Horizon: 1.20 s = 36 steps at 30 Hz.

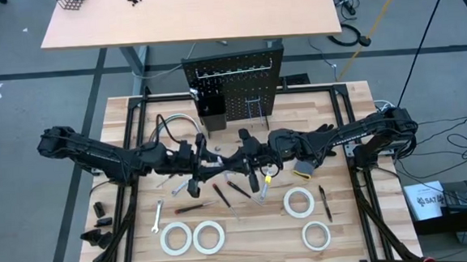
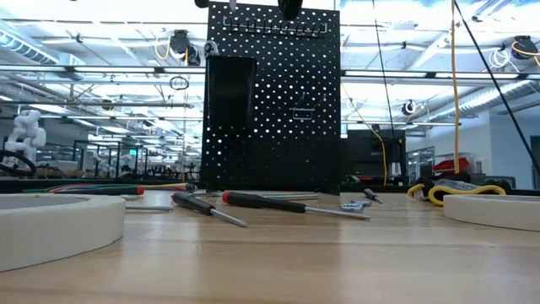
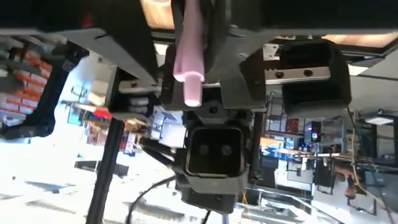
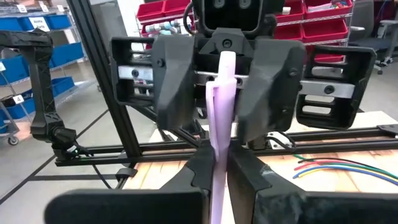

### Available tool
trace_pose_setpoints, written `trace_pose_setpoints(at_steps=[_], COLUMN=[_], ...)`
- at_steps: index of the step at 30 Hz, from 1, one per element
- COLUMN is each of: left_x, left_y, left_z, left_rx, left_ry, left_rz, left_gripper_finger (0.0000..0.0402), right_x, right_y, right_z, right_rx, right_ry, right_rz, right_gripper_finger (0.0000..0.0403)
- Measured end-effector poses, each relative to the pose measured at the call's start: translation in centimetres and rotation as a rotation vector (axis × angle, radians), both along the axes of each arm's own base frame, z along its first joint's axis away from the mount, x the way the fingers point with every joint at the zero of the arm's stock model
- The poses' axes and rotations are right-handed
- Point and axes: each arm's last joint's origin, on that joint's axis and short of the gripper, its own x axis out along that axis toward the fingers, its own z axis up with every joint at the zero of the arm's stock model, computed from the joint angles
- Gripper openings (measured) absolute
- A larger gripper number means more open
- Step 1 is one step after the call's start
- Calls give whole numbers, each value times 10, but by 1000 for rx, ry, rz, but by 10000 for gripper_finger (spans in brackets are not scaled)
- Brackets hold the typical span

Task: Hang tools onto peg board
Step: Put the violet pen into the peg board

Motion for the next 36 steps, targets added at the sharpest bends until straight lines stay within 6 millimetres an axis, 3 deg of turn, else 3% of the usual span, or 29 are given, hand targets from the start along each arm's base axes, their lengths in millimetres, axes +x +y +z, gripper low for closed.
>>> trace_pose_setpoints(at_steps=[5, 8, 14, 18, 21, 27, 33, 36], left_x=[0, 0, -1, -11, -22, -33, -34, -34], left_y=[0, 2, 6, 13, 20, 45, 87, 97], left_z=[0, 0, 1, 6, 22, 57, 51, 47], left_rx=[70, 75, 77, 138, 196, 247, 172, 152], left_ry=[-8, -9, -9, 43, 60, 1, 25, 24], left_rz=[8, 24, 70, 259, 439, 668, 768, 754], left_gripper_finger=[24, 22, 21, 21, 21, 21, 20, 20], right_x=[0, 0, -2, -17, -33, -64, -67, -64], right_y=[1, 0, -4, -15, -22, -29, -30, -30], right_z=[0, 0, 1, 11, 18, 27, 26, 22], right_rx=[-2, -14, -64, -71, -72, -111, -127, -129], right_ry=[-2, -5, 12, 75, 148, 284, 316, 333], right_rz=[10, 4, -47, -88, -101, -210, -248, -246], right_gripper_finger=[16, 36, 122, 172, 194, 202, 197, 196])
